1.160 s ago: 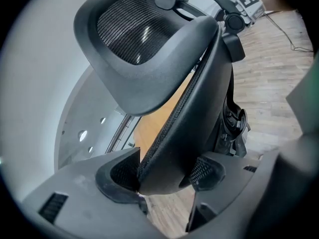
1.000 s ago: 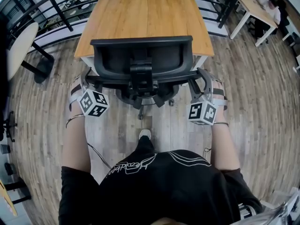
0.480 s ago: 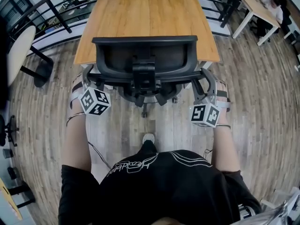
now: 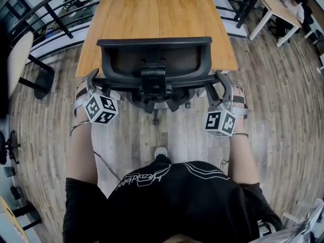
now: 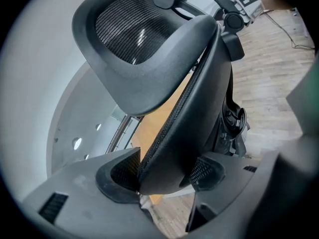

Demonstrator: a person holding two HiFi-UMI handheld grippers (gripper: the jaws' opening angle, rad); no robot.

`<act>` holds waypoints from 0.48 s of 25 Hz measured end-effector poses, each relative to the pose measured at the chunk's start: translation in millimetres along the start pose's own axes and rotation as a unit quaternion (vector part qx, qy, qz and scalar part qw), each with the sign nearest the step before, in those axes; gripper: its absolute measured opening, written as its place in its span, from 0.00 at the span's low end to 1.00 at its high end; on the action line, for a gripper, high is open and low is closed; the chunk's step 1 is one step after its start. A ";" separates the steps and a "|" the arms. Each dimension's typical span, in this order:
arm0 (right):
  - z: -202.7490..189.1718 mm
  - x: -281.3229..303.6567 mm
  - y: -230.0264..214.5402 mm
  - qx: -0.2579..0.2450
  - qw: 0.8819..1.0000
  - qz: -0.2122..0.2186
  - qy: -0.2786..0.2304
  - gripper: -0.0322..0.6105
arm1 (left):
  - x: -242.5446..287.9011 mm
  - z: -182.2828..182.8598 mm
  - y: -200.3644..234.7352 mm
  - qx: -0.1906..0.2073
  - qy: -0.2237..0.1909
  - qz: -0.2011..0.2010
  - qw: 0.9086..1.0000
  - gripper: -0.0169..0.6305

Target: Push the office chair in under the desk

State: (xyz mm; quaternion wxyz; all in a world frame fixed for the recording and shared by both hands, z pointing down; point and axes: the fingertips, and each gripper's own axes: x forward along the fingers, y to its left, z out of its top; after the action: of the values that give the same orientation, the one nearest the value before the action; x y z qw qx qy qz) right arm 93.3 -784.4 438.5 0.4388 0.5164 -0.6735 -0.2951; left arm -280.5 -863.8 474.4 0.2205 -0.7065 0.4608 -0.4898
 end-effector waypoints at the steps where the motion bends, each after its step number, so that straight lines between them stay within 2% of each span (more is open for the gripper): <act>1: 0.9 11.2 -4.2 0.000 1.000 0.000 -0.001 0.44 | 10.2 2.0 5.9 -0.001 0.001 0.000 1.000 0.41; 5: 2.3 47.9 -20.4 0.002 1.000 0.001 0.004 0.44 | 45.1 12.2 26.7 -0.001 0.000 -0.001 1.000 0.41; 12: 1.0 55.7 -23.4 0.004 1.000 -0.002 0.020 0.44 | 51.3 15.6 30.1 0.003 -0.010 0.001 1.000 0.41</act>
State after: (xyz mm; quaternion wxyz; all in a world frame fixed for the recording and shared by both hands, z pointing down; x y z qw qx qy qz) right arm 98.1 -844.4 434.1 0.4498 0.5249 -0.6649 -0.2830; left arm -274.8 -924.9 469.9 0.2277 -0.7100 0.4577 -0.4843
